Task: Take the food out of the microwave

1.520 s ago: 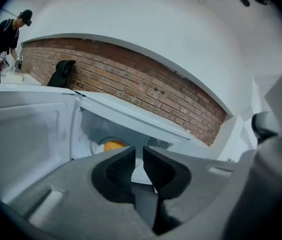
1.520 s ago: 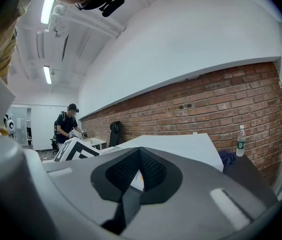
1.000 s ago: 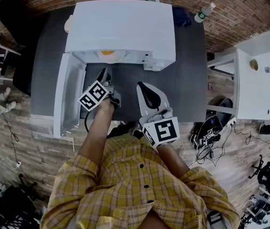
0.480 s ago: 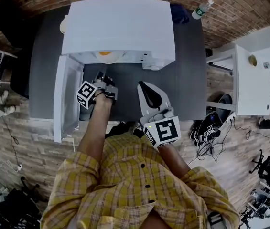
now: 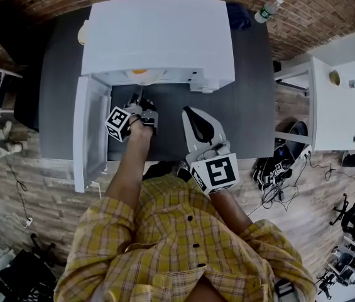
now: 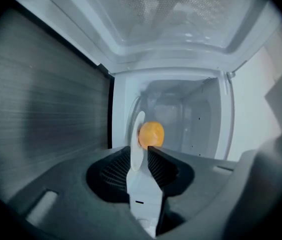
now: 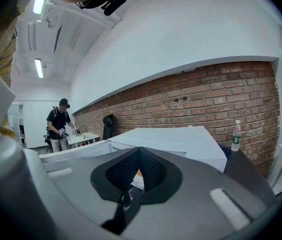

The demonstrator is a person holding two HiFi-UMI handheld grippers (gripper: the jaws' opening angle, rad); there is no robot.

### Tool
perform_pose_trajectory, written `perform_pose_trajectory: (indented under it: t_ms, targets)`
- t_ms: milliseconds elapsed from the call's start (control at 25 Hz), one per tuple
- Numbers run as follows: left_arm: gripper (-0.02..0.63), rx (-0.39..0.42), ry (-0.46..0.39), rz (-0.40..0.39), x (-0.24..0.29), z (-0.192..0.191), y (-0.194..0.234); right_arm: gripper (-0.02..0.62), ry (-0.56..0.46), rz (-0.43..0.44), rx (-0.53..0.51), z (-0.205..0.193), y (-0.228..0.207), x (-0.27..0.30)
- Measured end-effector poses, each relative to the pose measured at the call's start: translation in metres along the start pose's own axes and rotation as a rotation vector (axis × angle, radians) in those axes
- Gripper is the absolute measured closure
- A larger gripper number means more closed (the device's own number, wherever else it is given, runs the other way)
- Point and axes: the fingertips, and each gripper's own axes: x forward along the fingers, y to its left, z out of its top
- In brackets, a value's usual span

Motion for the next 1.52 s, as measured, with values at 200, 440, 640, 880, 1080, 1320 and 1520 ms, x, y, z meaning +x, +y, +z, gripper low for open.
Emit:
perform_pose_trajectory:
  t_ms: [200, 440, 640, 880, 1080, 1320, 1520]
  targets:
    - [0.502, -0.006, -0.022, 0.006, 0.005, -0.003, 0.005, 0.591, 0.007, 0.002, 0.003, -0.001, 0.000, 0.004]
    - [0.485, -0.007, -0.044, -0.015, 0.014, -0.005, 0.009, 0.591, 0.013, 0.001, -0.002, -0.003, -0.001, 0.008]
    - [0.485, -0.014, -0.047, -0.010, 0.021, -0.007, 0.012, 0.591, 0.020, -0.002, -0.003, -0.006, 0.000, 0.008]
    - [0.489, -0.022, -0.043, -0.002, 0.027, -0.008, 0.015, 0.591, 0.027, -0.005, -0.011, -0.006, -0.001, 0.008]
    - [0.497, -0.004, -0.036, -0.004, 0.032, -0.005, 0.016, 0.591, 0.030, -0.014, -0.011, -0.009, -0.003, 0.006]
    - [0.530, -0.009, -0.038, -0.005, 0.034, -0.005, 0.017, 0.591, 0.033, -0.030, -0.012, -0.010, -0.005, 0.004]
    - [0.554, -0.002, -0.037, -0.014, 0.036, -0.002, 0.015, 0.591, 0.029, -0.034, -0.020, -0.008, -0.004, 0.001]
